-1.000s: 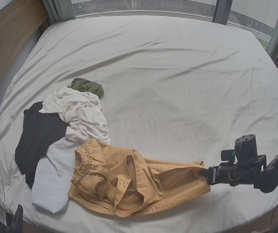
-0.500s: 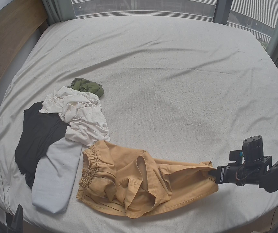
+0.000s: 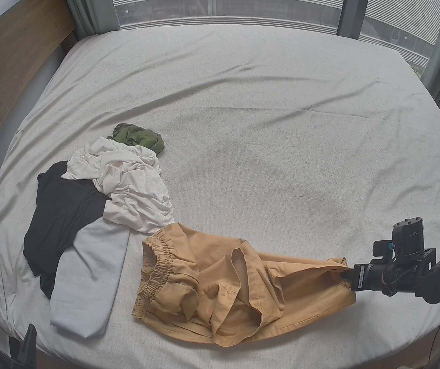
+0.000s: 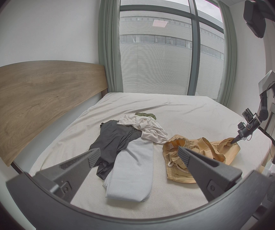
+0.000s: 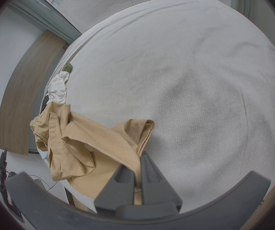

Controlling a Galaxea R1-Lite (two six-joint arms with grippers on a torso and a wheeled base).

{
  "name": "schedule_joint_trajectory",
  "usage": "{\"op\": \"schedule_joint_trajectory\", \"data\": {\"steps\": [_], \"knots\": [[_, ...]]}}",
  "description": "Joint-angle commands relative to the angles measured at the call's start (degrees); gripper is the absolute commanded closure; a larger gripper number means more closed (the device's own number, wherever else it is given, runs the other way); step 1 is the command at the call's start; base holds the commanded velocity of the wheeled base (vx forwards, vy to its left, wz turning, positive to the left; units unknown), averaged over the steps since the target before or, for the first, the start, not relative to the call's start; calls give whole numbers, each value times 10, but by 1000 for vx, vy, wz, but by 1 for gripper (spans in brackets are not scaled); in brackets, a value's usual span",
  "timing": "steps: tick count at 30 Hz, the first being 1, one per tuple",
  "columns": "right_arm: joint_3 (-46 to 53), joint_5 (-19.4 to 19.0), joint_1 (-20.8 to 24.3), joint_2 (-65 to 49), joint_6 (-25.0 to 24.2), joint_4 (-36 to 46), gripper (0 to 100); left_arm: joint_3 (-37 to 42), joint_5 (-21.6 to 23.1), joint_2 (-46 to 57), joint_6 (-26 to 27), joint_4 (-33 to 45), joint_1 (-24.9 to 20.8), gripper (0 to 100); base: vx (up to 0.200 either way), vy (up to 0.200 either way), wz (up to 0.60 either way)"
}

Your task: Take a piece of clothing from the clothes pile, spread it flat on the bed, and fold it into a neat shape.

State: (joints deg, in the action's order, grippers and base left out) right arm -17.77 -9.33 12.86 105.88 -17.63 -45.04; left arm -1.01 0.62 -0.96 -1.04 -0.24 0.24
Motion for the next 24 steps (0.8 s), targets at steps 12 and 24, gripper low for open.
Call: {"op": "schedule_joint_trajectory", "data": {"steps": [12, 24], "knots": [[1, 0, -19, 4, 8, 0, 100, 10, 0, 7, 0, -1, 0, 0, 0, 0, 0], [2, 0, -39, 6, 16, 0, 100, 10, 0, 7, 0, 0, 0, 0, 0, 0, 0]]}}
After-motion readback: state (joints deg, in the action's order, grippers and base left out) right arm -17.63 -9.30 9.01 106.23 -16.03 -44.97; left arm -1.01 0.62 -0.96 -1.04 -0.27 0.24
